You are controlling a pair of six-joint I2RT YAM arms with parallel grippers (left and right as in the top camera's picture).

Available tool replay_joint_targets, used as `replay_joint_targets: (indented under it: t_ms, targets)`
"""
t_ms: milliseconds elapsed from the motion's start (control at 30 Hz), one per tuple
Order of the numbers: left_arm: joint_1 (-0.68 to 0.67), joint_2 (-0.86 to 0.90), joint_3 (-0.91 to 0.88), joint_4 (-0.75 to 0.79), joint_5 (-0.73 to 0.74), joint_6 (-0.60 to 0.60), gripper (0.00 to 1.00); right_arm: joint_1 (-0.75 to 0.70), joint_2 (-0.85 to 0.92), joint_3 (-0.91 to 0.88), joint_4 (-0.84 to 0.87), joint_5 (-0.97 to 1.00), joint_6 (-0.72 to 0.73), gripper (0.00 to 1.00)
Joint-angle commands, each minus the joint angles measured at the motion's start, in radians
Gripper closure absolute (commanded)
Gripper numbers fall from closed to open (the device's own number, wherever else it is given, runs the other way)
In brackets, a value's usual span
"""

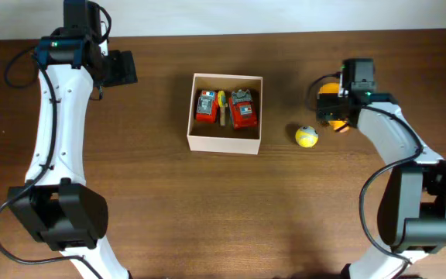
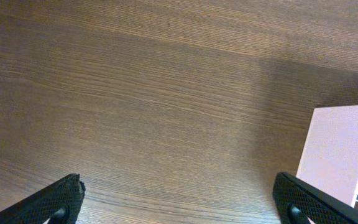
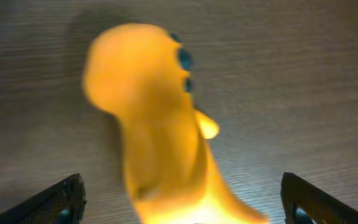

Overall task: Pack container
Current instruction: 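Grasp the orange dinosaur with the right gripper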

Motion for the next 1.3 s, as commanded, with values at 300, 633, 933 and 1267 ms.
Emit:
replay_joint_targets:
  t_ms: [300,633,933,1267]
  targets:
    - [0.002,-0.026,0.018,0.0,0.003,-0.009,0.01,-0.075,0.035,0.019,-0.016,-0.097,0.032,0.1]
    - [0.002,-0.026,0.018,0.0,0.003,-0.009,0.01,-0.075,0.056,0.019,-0.015,-0.222,0.032,0.13]
    - [0.002,-0.026,0.018,0.0,0.003,-0.009,0.01,-0.075,0.077,0.018,-0.023,-0.252,0.032,0.26]
    - [0.002,-0.026,0.018,0.0,0.003,-0.009,0.01,-0.075,0.077,0.018,-0.023,-0.251,0.032,0.61]
